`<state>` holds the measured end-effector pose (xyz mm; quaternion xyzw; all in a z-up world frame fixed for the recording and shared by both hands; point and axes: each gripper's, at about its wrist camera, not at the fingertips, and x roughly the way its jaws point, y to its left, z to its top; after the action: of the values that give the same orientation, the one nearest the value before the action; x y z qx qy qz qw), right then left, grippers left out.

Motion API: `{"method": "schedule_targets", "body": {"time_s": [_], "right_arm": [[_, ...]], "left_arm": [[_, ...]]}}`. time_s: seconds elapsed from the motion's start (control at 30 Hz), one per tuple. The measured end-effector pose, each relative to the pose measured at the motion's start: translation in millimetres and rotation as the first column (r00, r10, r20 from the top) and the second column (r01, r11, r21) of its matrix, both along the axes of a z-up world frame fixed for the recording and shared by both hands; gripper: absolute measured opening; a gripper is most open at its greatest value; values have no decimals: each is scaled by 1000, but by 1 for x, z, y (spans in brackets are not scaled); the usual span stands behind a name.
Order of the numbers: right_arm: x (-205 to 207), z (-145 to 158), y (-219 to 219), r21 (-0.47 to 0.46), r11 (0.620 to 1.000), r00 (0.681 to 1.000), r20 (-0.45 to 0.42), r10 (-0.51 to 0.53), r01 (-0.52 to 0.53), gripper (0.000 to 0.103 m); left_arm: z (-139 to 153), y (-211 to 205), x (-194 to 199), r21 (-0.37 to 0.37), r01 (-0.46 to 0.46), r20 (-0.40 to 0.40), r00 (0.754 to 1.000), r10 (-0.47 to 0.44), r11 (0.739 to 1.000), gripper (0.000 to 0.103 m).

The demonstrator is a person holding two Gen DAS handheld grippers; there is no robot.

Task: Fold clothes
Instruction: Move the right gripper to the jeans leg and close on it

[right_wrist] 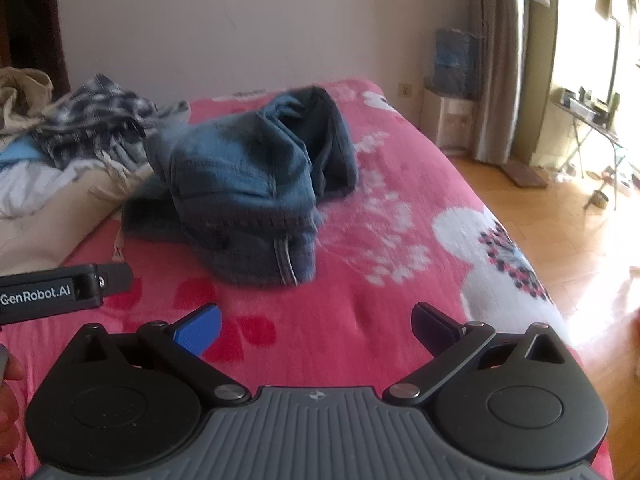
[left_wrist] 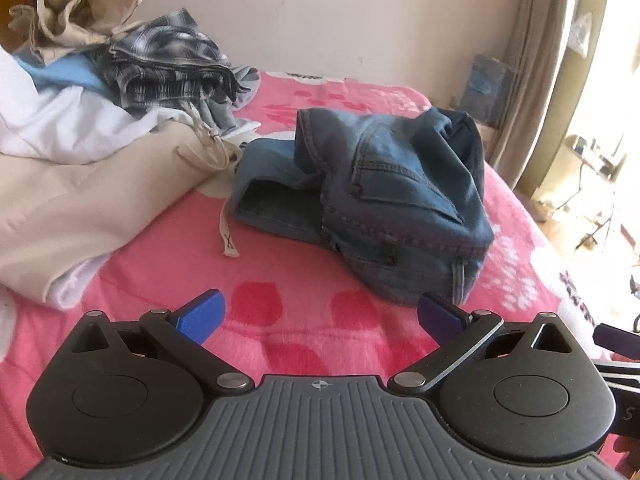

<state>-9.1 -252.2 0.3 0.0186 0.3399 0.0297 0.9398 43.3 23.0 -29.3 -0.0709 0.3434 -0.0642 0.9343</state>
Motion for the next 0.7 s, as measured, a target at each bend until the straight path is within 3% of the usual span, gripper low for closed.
{"method": "schedule_targets", "body": {"time_s": [0.23,0.37,0.57,0.7], "right_arm": [[37,12,-6,35,997,991,119,66,-71,103],[63,14,-8,44,992,985,135,110,-117,103],[90,-16,-9,71,976,978,39,206,-208,97],[104,-39,-14,122,965,971,-39,236,-230,82]], "left_arm": [[-3,6,29,-45,-3,52,999,5,999,103],[-10,7,44,-36,-3,77,997,5,999,103],[-31,5,48,5,33,28,999,-33,999,94],[-42,1,51,56,64,17,998,-65,996,73]]}}
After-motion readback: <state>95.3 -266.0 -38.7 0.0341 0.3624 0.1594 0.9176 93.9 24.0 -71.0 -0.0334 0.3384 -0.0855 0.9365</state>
